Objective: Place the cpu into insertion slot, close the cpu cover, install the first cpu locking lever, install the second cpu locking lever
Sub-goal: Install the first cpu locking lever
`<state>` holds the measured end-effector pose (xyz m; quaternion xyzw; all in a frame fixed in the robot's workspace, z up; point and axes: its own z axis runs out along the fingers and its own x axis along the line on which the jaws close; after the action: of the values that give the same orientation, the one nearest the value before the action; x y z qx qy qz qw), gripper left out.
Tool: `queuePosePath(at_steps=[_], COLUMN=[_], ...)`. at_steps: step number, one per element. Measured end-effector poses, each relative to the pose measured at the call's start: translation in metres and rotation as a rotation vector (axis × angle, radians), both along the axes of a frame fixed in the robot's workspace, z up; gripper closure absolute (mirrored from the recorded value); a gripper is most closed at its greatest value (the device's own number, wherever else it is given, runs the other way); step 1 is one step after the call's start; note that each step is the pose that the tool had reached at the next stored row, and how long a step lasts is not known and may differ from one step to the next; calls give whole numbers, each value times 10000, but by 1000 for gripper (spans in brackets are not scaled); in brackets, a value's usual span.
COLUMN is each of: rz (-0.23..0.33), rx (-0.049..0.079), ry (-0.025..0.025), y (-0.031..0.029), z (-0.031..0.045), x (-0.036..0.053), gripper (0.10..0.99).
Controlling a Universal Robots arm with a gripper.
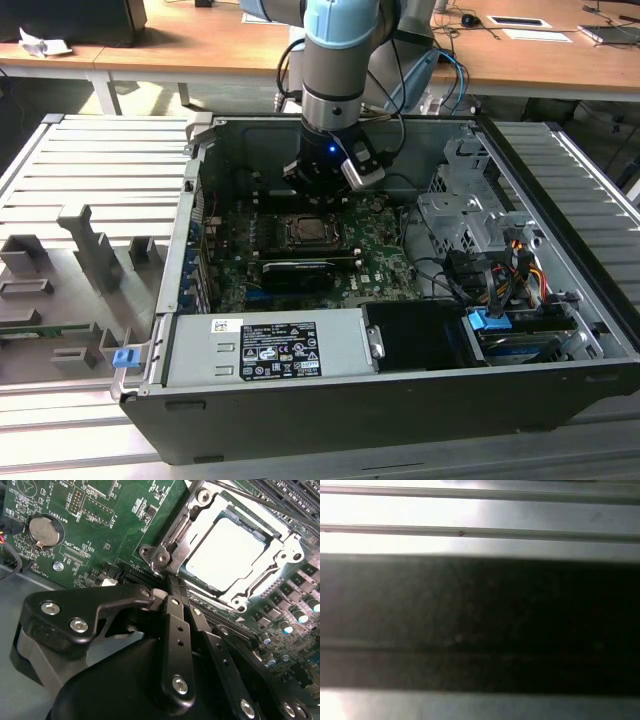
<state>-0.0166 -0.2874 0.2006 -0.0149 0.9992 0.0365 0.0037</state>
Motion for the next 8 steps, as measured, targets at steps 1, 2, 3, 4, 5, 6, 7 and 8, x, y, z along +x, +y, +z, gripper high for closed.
queuePosePath(at_steps=[1, 2, 3, 4, 5, 6, 7, 8], rz=[0, 0, 1, 1, 1, 1, 2, 2], rx=[9, 13, 17, 23, 28, 31, 35, 37], ry=[-2, -3, -4, -4, -4, -4, -4, -3], y=[1, 1, 1, 1, 2, 3, 3, 3], z=[0, 1, 2, 2, 3, 5, 7, 11], x=[1, 1, 1, 2, 2, 2, 2, 2], gripper=[980, 980, 980, 980, 980, 980, 980, 980])
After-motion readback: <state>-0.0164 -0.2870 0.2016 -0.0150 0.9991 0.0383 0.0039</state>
